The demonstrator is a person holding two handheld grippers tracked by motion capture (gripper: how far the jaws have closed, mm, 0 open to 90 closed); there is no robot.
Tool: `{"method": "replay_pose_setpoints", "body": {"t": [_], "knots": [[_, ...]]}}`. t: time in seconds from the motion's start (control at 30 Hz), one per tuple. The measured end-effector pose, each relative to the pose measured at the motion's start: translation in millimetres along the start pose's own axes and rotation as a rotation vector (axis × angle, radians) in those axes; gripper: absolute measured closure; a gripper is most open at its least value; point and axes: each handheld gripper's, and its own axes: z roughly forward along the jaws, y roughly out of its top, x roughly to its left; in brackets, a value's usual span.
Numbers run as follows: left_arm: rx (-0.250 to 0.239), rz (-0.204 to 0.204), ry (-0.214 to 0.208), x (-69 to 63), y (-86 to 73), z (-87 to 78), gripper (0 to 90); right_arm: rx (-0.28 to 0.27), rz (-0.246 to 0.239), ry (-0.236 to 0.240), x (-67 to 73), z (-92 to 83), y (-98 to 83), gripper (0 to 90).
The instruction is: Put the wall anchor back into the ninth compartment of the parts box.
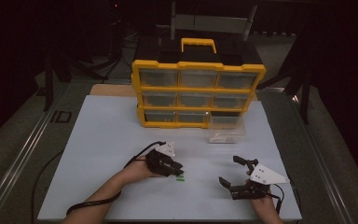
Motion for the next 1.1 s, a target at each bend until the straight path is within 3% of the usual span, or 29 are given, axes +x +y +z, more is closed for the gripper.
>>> {"method": "replay_pose_setpoints", "body": {"t": [0.23,0.47,0.77,1.1], "knots": [[0.029,0.033,0.024,-1.3,1.7,2.4,84.5,0.002,0.003,0.000,0.1,0.3,-0.1,9.0],[0.044,0.024,-0.002,1.9,11.5,-4.8,85.3,-0.002,0.003,-0.004,-0.3,-0.4,0.0,9.0],[0.025,0.022,-0.001,6.0,43.5,-31.8,85.3,-0.002,0.006,-0.005,-0.3,-0.9,0.1,9.0],[0.014,0.076,0.026,6.7,82.2,-53.2,85.3,-0.002,0.006,-0.005,-0.6,-0.7,-0.1,9.0]]}}
